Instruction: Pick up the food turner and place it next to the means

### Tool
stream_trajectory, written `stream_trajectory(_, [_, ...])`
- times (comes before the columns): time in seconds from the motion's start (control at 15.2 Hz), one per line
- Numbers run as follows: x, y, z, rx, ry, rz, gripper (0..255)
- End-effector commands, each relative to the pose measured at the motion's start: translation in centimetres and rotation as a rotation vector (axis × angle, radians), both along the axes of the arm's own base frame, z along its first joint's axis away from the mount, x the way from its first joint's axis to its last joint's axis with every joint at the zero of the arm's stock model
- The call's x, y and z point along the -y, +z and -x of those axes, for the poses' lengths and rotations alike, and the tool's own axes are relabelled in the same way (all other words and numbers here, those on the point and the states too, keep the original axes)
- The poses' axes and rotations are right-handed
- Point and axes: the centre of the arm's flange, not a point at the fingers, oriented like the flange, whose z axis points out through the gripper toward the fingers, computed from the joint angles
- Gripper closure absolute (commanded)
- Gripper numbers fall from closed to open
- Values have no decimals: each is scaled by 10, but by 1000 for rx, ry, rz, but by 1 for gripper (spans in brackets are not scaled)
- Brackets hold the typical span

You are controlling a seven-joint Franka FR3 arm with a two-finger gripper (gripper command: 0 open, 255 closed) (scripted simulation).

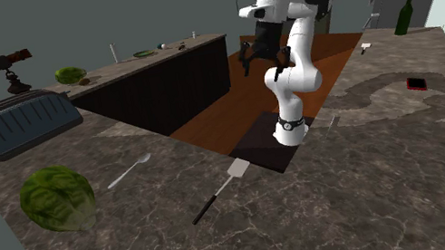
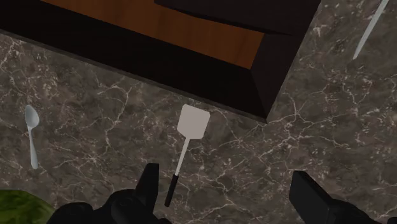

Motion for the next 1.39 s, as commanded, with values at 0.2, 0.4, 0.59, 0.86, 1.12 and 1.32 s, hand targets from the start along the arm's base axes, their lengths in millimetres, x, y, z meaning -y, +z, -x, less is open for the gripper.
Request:
stream_trajectory(0.2, [10,-27,-29,-10,-28,-20,0])
stream_trajectory(0.4, [20,-55,-58,-19,-55,-40,0])
stream_trajectory(0.59, [30,-83,-86,-29,-83,-60,0])
stream_trajectory(0.86, [44,-121,-123,-42,-120,-87,0])
stream_trajectory(1.12, [58,-160,-158,-55,-156,-114,0])
stream_trajectory(1.32, [69,-190,-184,-65,-184,-134,0])
